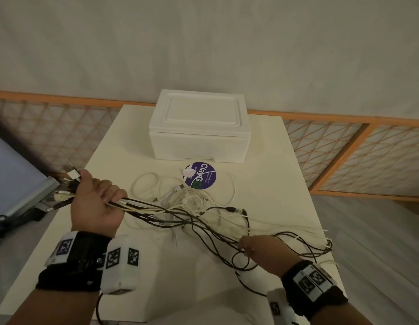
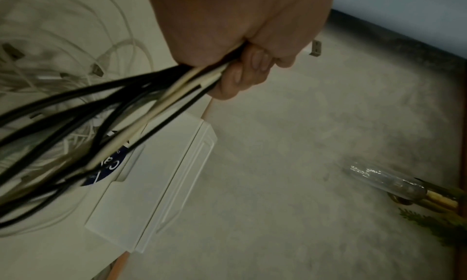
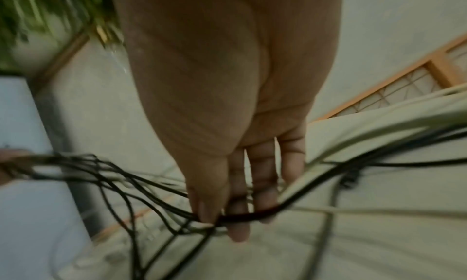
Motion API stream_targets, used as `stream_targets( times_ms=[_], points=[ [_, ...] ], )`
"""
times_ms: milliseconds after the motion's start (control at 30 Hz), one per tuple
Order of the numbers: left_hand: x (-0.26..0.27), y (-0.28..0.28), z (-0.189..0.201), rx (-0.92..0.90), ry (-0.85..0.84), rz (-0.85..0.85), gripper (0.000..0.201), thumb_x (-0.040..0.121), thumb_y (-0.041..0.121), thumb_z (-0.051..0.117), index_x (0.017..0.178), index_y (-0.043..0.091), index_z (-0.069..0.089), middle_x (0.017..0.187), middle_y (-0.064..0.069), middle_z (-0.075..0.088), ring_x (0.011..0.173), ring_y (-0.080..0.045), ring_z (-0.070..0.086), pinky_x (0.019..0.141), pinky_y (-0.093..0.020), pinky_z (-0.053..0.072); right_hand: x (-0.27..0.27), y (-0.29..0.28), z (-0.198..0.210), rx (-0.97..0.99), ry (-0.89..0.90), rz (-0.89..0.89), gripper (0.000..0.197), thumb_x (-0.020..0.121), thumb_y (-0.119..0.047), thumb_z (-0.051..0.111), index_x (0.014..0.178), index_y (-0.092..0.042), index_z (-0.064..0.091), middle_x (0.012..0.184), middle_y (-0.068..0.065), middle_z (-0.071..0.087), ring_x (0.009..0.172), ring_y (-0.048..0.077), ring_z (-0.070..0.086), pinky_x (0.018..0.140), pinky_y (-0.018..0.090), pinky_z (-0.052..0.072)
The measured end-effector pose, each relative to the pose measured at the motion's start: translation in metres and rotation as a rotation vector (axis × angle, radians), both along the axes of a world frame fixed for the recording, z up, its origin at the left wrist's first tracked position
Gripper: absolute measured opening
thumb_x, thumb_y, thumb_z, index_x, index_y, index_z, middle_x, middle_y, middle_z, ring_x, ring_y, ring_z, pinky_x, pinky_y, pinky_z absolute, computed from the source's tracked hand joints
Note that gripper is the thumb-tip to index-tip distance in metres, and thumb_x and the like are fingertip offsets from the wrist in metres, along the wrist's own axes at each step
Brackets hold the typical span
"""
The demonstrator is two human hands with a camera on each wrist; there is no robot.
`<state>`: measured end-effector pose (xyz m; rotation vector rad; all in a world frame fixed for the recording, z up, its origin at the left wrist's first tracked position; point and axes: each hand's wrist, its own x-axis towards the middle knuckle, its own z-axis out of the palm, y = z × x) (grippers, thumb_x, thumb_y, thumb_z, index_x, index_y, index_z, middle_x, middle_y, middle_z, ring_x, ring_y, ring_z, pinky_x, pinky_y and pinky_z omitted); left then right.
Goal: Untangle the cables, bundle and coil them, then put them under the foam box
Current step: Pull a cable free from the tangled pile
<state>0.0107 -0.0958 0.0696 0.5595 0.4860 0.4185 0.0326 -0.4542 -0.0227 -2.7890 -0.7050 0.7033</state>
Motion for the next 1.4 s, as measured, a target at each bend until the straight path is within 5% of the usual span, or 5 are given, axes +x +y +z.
stream_targets(
  times_ms=[333, 533, 800, 1067, 1400],
  points=[
    [-0.009, 0.028, -0.018, -0.017, 0.094, 0.043, 0.062, 0.092, 0.045, 0.049, 0.038, 0.02, 0.034, 0.038, 0.005, 0.028, 0.031, -0.007, 0.026, 0.038, -0.015, 0.022, 0.027, -0.139, 0.002, -0.515, -0.178, -0.433, 0.022, 0.079, -0.04, 0.041, 0.076, -0.026, 0.057, 0.081, -0.014, 0.057, 0.078, 0.006, 0.057, 0.079, 0.03, 0.047],
    [-0.016, 0.016, -0.014, -0.037, 0.132, 0.032, 0.059, 0.092, 0.048, 0.051, 0.042, 0.023, 0.031, 0.043, 0.006, 0.024, 0.034, -0.008, 0.023, 0.038, -0.015, 0.021, 0.032, -0.171, 0.02, -0.704, 0.102, -0.559, 0.032, 0.072, -0.036, 0.057, 0.103, -0.035, 0.057, 0.102, -0.01, 0.058, 0.098, 0.015, 0.053, 0.098, 0.045, 0.04],
    [-0.008, -0.074, 0.001, -0.027, 0.007, -0.215, 0.048, 0.089, 0.043, 0.053, 0.05, 0.021, 0.037, 0.045, 0.008, 0.027, 0.035, -0.005, 0.024, 0.038, -0.017, 0.026, 0.013, 0.061, 0.108, 0.411, -0.1, 0.13, 0.107, 0.06, -0.061, 0.077, 0.147, -0.027, 0.024, 0.142, -0.012, 0.035, 0.13, 0.006, 0.029, 0.111, 0.025, 0.021],
    [-0.029, -0.024, -0.017, -0.024, 0.102, -0.054, 0.057, 0.096, 0.045, 0.044, 0.044, 0.022, 0.036, 0.046, 0.007, 0.031, 0.037, -0.007, 0.029, 0.041, -0.017, 0.03, 0.018, 0.045, 0.031, -0.169, 0.088, 0.232, 0.014, 0.078, -0.026, 0.057, 0.091, -0.024, 0.057, 0.087, -0.001, 0.057, 0.091, 0.022, 0.058, 0.07, 0.027, 0.039],
    [-0.089, -0.026, -0.116, -0.176, 0.514, -0.103, 0.047, 0.1, 0.038, 0.042, 0.061, 0.02, 0.025, 0.041, 0.005, 0.024, 0.031, -0.009, 0.023, 0.035, -0.019, 0.026, 0.053, -0.082, 0.032, -0.387, 0.133, 0.007, 0.025, 0.084, -0.045, 0.062, 0.071, -0.033, 0.045, 0.074, -0.011, 0.05, 0.067, -0.002, 0.046, 0.062, 0.014, 0.037]
  ],
)
